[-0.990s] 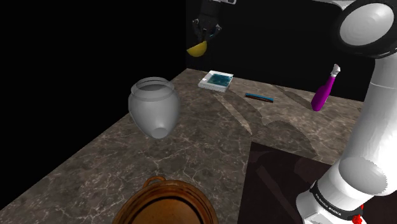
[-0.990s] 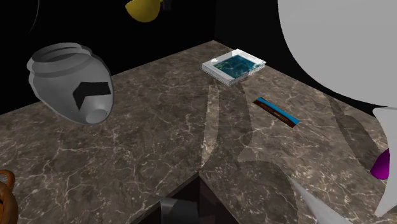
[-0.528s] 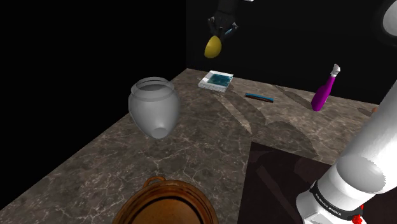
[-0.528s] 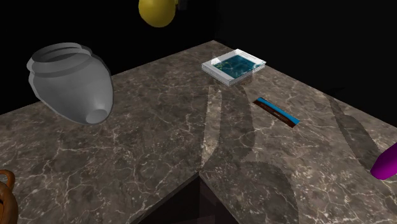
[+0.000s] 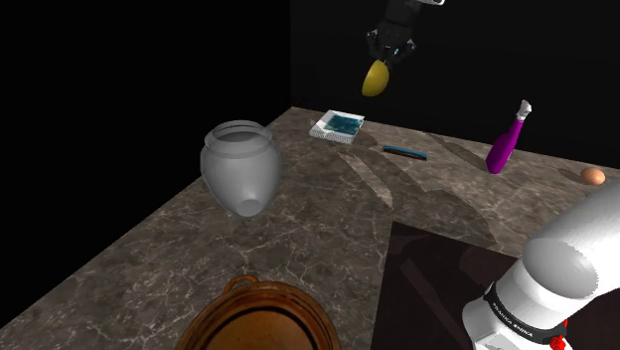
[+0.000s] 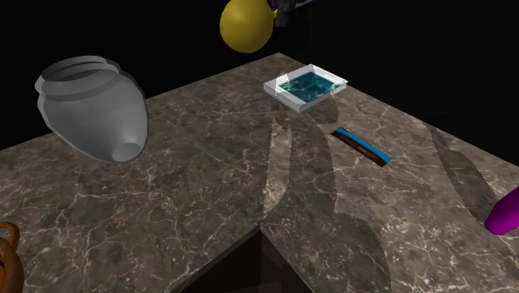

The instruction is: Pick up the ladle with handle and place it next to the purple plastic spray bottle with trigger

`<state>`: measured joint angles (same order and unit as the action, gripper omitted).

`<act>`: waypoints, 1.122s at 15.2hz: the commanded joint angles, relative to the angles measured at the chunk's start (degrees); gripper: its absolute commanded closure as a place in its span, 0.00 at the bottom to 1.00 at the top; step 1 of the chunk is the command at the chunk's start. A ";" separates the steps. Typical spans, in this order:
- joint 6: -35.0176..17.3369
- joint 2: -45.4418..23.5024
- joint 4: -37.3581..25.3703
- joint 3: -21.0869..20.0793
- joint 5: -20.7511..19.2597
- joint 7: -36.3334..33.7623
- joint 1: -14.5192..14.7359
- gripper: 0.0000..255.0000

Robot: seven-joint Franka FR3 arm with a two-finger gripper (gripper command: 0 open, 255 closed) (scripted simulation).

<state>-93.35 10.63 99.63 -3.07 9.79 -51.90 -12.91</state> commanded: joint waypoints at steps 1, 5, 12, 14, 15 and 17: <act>0.12 3.32 3.56 1.23 0.07 2.11 -0.79 1.00; 1.21 9.31 9.19 4.08 -0.45 6.32 -2.37 1.00; 4.17 18.15 16.22 9.63 -2.91 13.79 -5.28 1.00; 5.18 20.26 17.61 11.36 -3.94 15.98 -6.15 1.00; 5.71 21.25 18.21 12.25 -4.49 17.09 -6.59 1.00; 6.78 23.06 19.20 14.06 -5.69 19.35 -7.49 1.00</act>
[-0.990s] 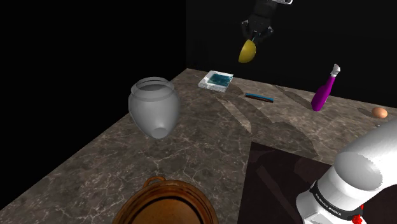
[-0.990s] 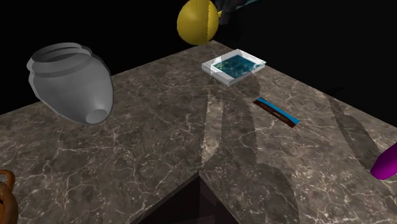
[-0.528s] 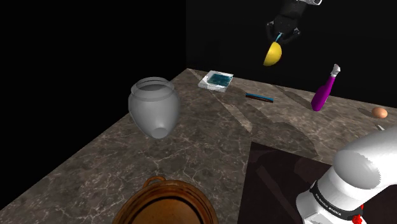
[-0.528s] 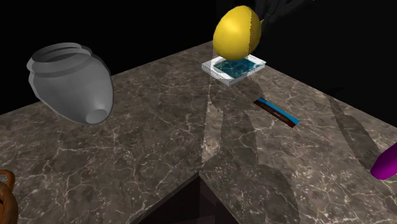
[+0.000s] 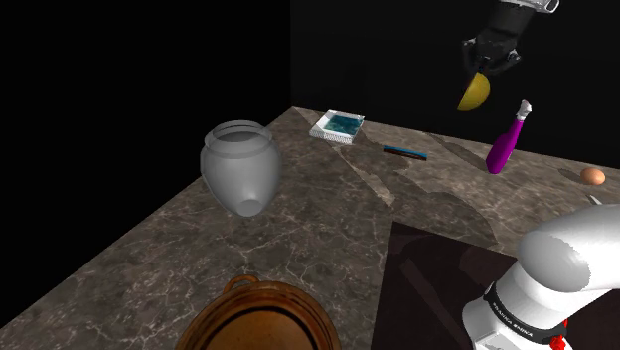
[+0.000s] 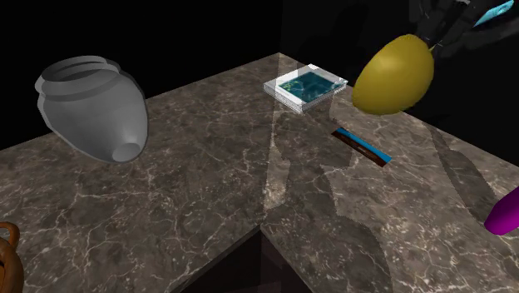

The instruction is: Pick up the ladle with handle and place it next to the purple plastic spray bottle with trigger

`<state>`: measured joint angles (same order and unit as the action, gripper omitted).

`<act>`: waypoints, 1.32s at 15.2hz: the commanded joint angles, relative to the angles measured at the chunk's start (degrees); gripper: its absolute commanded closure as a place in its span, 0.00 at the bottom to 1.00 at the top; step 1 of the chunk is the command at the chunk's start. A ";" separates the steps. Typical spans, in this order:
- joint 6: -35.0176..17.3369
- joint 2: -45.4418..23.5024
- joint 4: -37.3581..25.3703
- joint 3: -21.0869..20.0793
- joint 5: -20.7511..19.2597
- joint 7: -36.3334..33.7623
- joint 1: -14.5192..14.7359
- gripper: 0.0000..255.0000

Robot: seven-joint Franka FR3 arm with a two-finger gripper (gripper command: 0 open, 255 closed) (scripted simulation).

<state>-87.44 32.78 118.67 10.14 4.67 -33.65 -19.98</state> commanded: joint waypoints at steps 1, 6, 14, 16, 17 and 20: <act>1.41 1.74 0.56 1.79 -1.20 2.25 -0.86 1.00; 4.12 5.08 1.59 6.68 -4.69 8.19 -3.06 1.00; 8.04 7.38 -0.05 15.33 -10.85 18.51 -6.01 1.00; 8.87 7.36 -1.07 17.67 -12.39 21.23 -6.53 1.00; 9.26 7.26 -1.67 18.87 -13.15 22.63 -6.75 1.00; 10.32 6.60 -3.82 22.62 -15.33 26.89 -7.19 1.00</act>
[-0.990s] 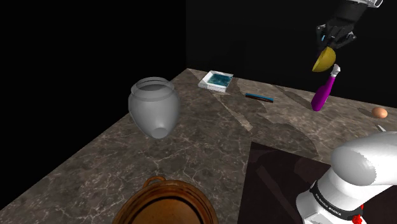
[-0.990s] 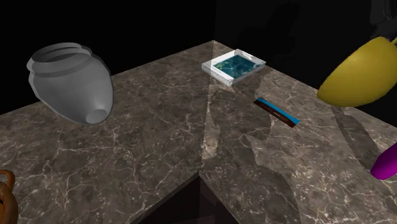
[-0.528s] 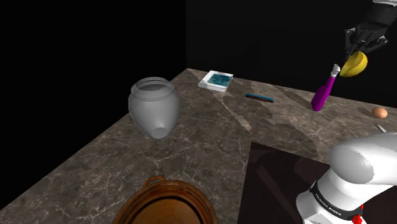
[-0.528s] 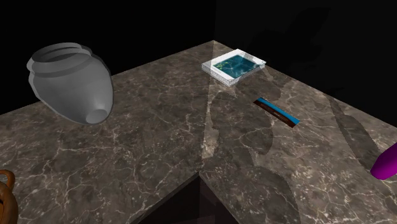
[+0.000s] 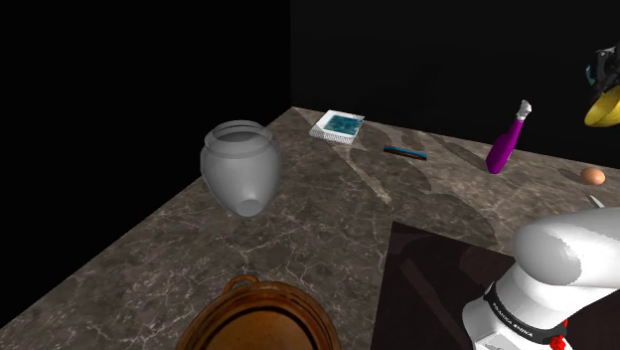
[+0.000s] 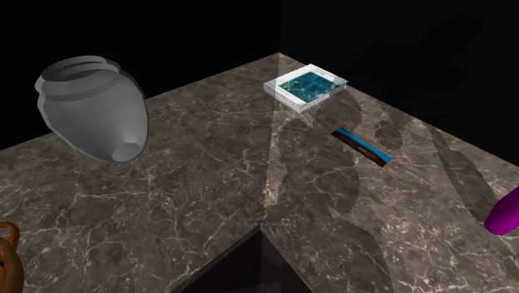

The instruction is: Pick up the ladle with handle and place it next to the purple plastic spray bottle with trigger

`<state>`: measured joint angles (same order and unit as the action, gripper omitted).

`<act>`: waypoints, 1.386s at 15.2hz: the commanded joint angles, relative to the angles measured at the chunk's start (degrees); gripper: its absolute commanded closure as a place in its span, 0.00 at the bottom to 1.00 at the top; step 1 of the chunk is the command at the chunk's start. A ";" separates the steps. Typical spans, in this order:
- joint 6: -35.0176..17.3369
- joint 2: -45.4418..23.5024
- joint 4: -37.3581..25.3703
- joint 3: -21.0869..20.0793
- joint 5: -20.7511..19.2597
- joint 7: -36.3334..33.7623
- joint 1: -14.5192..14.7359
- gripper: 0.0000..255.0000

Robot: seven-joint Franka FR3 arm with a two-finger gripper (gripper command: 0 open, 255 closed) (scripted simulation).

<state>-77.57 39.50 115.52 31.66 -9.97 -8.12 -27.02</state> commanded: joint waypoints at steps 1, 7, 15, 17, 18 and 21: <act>0.76 -0.45 -1.51 2.40 -1.38 2.83 -0.23 1.00; 2.28 -3.74 -7.80 11.09 -4.87 11.98 0.35 1.00; -2.49 -1.87 -1.51 12.24 -6.41 12.17 -0.59 1.00; -3.87 -1.37 0.31 12.48 -6.80 12.09 -0.86 1.00; -4.56 -1.14 1.20 12.62 -6.99 12.06 -0.99 1.00; -6.64 -0.53 3.80 13.09 -7.57 11.98 -1.35 1.00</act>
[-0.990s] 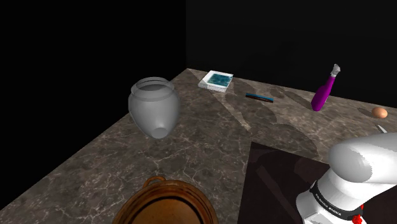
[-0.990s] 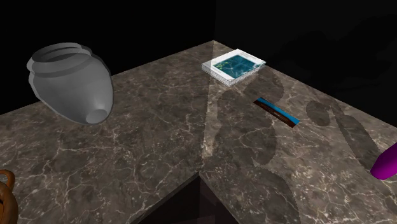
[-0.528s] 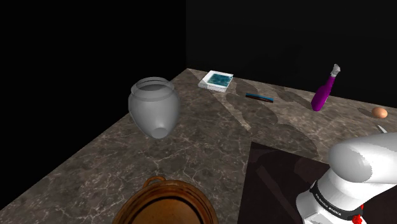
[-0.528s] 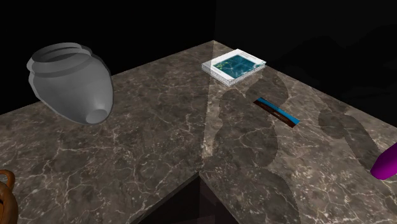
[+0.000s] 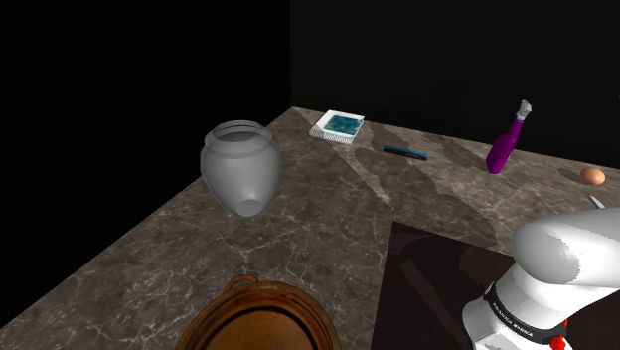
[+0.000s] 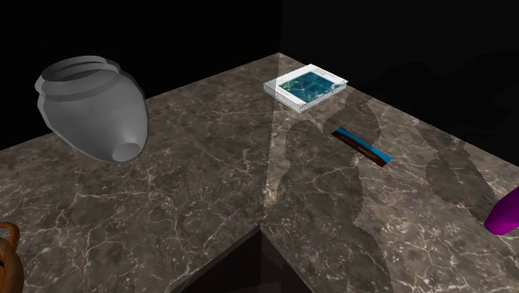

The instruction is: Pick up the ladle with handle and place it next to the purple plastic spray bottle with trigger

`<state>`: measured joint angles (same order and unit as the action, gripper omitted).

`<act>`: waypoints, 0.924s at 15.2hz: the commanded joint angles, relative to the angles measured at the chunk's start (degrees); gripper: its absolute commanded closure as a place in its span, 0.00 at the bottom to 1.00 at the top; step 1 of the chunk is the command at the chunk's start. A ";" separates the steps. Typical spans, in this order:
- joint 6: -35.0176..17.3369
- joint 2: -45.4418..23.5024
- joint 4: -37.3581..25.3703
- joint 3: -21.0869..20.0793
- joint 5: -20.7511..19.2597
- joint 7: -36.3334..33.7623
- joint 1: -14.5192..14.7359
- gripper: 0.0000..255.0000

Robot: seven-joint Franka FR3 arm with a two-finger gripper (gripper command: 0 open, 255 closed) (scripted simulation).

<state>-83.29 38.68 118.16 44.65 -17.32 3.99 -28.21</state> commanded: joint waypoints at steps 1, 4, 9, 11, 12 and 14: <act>-1.60 0.48 2.01 0.28 -0.41 -0.15 -0.28 1.00; -3.69 0.94 4.46 0.87 -1.00 -0.19 -0.58 1.00; -7.20 1.45 8.34 2.05 -2.00 -0.19 -1.00 1.00; -8.62 1.57 9.81 2.59 -2.41 -0.17 -1.14 1.00; -9.33 1.60 10.53 2.87 -2.61 -0.16 -1.20 1.00; -10.78 1.64 11.95 3.47 -3.02 -0.12 -1.30 1.00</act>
<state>-93.29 40.42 129.52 47.68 -20.15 3.76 -29.53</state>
